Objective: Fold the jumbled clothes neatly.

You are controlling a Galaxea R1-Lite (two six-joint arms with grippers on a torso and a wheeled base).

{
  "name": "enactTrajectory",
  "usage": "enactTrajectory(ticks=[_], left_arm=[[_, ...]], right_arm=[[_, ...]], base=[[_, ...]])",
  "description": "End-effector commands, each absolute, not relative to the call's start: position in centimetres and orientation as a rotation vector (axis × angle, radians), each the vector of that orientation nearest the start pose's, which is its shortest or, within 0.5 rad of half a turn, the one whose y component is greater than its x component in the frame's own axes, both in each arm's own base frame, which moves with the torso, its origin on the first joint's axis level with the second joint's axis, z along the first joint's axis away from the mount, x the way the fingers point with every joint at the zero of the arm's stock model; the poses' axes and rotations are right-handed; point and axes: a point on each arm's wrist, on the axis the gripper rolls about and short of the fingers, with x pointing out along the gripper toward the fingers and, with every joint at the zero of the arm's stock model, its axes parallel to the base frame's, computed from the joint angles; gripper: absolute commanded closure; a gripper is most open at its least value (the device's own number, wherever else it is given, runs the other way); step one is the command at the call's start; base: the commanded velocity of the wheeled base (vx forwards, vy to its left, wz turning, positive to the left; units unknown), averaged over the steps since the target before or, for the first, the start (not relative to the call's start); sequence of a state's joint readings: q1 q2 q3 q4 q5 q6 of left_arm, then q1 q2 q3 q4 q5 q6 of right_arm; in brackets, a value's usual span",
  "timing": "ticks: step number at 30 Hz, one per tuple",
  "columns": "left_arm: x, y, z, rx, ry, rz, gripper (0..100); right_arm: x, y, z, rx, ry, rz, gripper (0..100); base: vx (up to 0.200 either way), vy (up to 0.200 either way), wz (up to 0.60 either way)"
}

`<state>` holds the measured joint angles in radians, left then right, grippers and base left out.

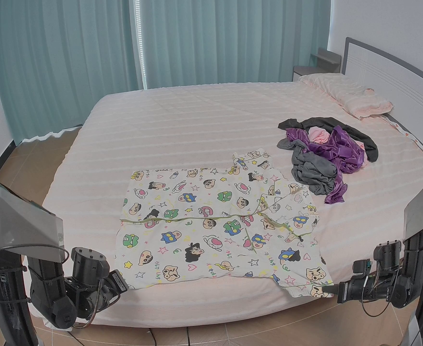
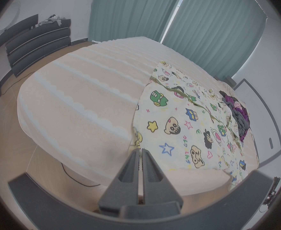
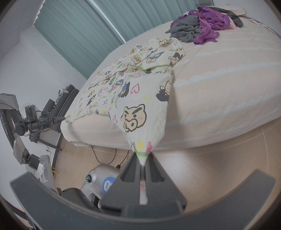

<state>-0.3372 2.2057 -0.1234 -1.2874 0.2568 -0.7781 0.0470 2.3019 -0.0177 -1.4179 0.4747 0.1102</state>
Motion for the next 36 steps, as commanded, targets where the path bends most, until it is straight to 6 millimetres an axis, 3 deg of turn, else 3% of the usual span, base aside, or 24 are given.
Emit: enactTrajectory(ticks=[1, 8, 11, 12, 20, 27, 36], left_arm=[[21.4, -7.0, -2.2, -0.498, 0.763, 0.211, 100], [22.0, -6.6, -3.3, -0.496, 0.805, 0.191, 100], [21.9, -5.6, -3.3, -0.511, 0.838, 0.121, 100], [21.9, -5.2, -3.2, -0.509, 0.838, 0.111, 0], [22.4, -3.9, -3.8, -0.481, 0.866, -0.013, 0], [23.9, -5.0, -5.2, -0.467, 0.861, -0.056, 0], [24.7, -6.6, -5.7, -0.434, 0.84, -0.083, 0]], right_arm=[[20.0, 1.7, -2.2, 0.263, 0.879, 0.435, 100], [19.8, 1.6, -2.6, 0.246, 0.904, 0.437, 100], [19.8, 1.6, -2.6, 0.246, 0.907, 0.437, 100], [19.8, 1.6, -2.6, 0.247, 0.908, 0.437, 100], [19.8, 1.6, -2.8, 0.249, 0.914, 0.439, 100], [19.8, 1.6, -2.7, 0.248, 0.907, 0.441, 100], [20.1, 1.6, -2.8, 0.243, 0.887, 0.442, 100]], base=[[0.0, 0.0, 0.0], [0.0, 0.0, 0.0], [0.0, 0.0, 0.0], [0.0, 0.0, 0.0], [0.0, 0.0, 0.0], [0.0, 0.0, 0.0], [0.0, 0.0, 0.0]])
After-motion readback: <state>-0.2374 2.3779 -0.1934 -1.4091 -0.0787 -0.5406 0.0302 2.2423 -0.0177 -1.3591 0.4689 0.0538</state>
